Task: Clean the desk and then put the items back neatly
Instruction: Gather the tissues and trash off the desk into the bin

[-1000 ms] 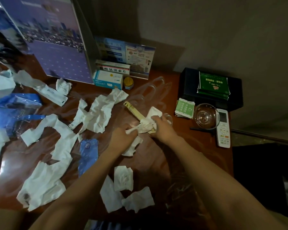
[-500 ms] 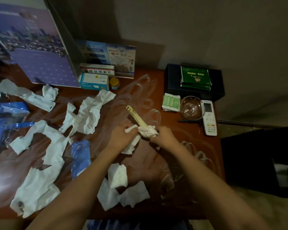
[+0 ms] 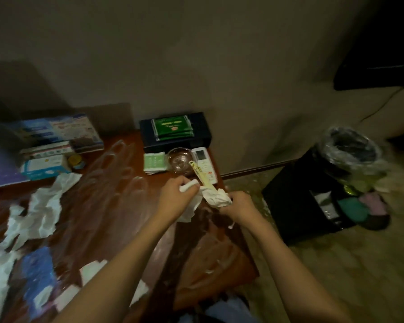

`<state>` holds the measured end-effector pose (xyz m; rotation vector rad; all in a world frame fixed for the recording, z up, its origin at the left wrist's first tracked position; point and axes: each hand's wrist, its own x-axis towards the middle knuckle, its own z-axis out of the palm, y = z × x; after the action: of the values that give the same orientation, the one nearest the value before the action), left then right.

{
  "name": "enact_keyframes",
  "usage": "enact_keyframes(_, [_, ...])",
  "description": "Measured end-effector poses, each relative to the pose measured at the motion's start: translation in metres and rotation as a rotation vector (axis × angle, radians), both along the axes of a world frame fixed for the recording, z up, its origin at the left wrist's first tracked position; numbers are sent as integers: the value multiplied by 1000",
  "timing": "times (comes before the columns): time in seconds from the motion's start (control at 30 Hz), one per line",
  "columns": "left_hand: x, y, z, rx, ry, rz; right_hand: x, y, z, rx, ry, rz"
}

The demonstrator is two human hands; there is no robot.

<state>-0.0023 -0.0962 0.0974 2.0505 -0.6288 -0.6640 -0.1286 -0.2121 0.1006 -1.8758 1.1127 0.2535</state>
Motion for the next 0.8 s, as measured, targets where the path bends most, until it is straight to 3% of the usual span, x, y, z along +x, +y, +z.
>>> enact_keyframes(0.33, [-186, -163, 23, -72, -15, -360, -208, -112, 30, -36, 10, -316])
enact_keyframes(0.5, [-270, -232, 30, -89, -37, -618, -297, -143, 47, -183, 18, -422])
enact_keyframes(0.8, [-365, -330, 29, -93, -25, -861, -389, -195, 49, -293, -58, -631])
